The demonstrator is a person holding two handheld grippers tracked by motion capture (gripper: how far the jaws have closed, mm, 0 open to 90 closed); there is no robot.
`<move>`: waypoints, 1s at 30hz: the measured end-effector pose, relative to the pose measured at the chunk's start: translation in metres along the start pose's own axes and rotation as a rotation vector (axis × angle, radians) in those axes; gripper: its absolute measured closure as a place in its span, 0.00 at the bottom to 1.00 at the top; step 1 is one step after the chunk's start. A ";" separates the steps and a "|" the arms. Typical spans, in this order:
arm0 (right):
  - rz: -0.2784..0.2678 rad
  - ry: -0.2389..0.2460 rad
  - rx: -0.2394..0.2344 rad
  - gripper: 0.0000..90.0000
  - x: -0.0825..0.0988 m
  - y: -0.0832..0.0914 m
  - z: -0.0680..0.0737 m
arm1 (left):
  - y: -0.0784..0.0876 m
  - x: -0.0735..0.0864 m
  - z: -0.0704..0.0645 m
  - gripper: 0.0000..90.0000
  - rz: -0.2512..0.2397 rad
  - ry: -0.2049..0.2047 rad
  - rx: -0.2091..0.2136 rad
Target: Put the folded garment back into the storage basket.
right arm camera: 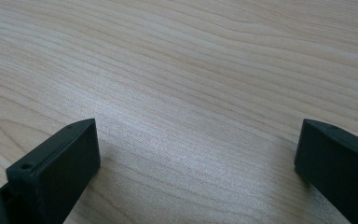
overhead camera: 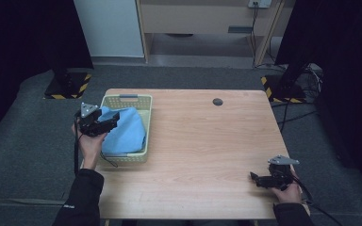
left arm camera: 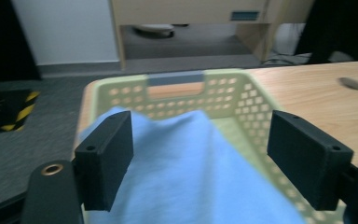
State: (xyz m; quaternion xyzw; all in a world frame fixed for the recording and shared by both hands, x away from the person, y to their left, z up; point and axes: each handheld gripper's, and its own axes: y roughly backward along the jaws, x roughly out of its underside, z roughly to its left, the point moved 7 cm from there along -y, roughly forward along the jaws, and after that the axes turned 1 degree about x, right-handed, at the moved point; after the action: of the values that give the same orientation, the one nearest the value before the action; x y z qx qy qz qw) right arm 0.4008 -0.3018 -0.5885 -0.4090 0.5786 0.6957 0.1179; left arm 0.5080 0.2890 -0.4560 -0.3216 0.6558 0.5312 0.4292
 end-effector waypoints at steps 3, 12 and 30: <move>0.000 0.000 0.000 0.00 0.000 0.000 0.000 | -0.005 0.004 0.009 0.24 0.019 0.011 -0.031; 0.000 0.000 0.000 0.00 0.000 0.000 0.000 | -0.028 0.006 0.033 0.23 0.048 0.052 -0.101; 0.000 0.000 0.000 0.00 0.000 0.000 0.000 | -0.057 0.023 0.043 0.51 0.130 0.031 -0.111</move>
State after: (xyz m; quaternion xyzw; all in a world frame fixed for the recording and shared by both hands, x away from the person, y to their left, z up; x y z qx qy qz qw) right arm 0.4008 -0.3018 -0.5885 -0.4091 0.5785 0.6957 0.1181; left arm 0.5580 0.3182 -0.5040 -0.3095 0.6516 0.5885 0.3652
